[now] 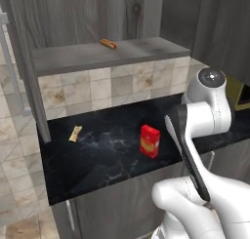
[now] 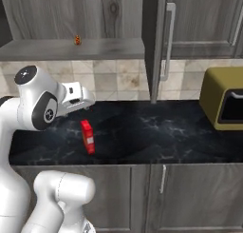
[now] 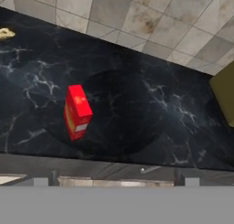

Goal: Pick the bar and boxed food from the counter and place them in the cabinets closest to them.

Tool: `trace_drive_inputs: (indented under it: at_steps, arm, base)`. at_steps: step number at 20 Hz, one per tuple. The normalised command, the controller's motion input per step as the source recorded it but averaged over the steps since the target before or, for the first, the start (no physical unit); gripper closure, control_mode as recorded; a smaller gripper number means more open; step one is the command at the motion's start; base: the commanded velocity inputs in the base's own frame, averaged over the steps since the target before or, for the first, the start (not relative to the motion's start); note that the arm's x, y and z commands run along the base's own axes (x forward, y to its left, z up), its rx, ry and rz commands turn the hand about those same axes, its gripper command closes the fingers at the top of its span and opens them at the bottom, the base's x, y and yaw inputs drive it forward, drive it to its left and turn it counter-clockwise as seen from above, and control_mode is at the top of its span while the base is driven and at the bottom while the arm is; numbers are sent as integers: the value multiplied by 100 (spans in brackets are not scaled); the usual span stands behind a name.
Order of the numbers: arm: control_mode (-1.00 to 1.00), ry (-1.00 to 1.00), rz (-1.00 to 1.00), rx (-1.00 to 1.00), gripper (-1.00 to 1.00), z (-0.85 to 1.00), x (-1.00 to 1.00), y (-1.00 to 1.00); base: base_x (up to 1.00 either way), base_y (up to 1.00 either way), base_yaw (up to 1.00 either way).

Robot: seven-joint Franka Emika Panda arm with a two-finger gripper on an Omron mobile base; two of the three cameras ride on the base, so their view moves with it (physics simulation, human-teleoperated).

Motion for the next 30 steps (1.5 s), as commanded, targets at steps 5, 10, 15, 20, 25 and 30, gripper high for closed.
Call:
trace_drive_inputs:
  at_steps: [5,10,15,20,25,30]
  arm:
    - [100,0,0,0,-100,0,0,0]
    - [100,0,0,0,-100,0,0,0]
    - [100,0,0,0,-100,0,0,0]
    - [-100,0,0,0,-100,0,0,0]
    - [-100,0,0,1,-100,-4,0,2]
    - [-100,1,0,4,-100,-13,0,4]
  base:
    - [33,19,-3]
    - [33,22,-4]
    - [16,13,-3]
    - [0,0,0]
    - [0,0,0]
    - [0,0,0]
